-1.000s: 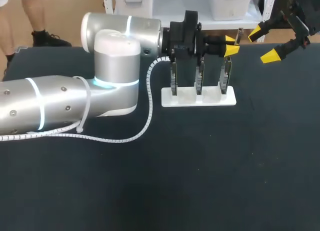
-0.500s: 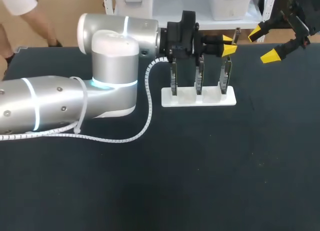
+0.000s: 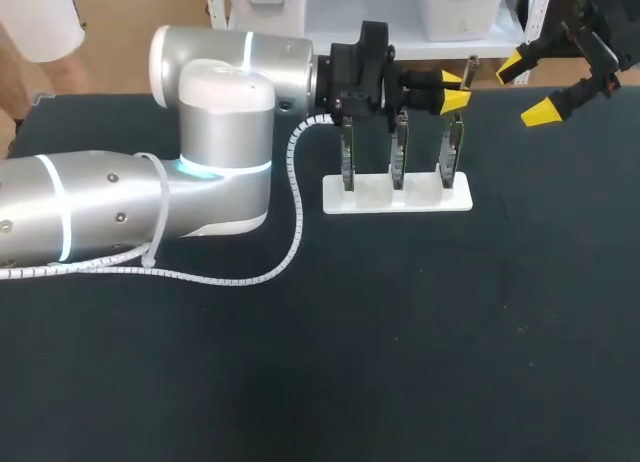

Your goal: Pick up the optical module with the left hand, and insert it into the network port with the right hand.

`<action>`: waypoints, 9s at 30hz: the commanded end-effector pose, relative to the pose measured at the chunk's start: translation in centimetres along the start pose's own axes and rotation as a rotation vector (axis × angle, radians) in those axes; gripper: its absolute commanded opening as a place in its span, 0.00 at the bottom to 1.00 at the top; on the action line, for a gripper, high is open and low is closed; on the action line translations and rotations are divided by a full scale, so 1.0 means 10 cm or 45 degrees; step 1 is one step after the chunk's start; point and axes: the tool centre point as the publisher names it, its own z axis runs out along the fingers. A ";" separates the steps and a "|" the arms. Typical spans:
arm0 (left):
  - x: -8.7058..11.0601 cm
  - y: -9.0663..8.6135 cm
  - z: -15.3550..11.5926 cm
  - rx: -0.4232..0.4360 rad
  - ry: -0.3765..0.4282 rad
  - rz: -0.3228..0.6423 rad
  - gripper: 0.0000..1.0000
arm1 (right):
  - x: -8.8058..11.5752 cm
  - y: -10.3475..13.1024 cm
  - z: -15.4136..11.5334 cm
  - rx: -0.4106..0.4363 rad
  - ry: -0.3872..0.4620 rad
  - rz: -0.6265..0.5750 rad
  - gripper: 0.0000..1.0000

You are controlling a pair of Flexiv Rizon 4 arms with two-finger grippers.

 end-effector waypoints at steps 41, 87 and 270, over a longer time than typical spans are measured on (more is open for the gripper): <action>0.00 -0.02 -0.01 -0.008 -0.002 0.003 0.00 | -0.59 0.10 -0.03 0.084 0.007 -0.067 1.00; 0.00 -0.02 -0.01 -0.008 -0.002 0.003 0.00 | -0.58 -0.15 0.20 0.114 -0.176 -0.154 1.00; 0.00 0.14 -0.60 0.038 0.616 -0.058 1.00 | -0.62 -0.18 0.23 0.086 -0.279 -0.116 0.00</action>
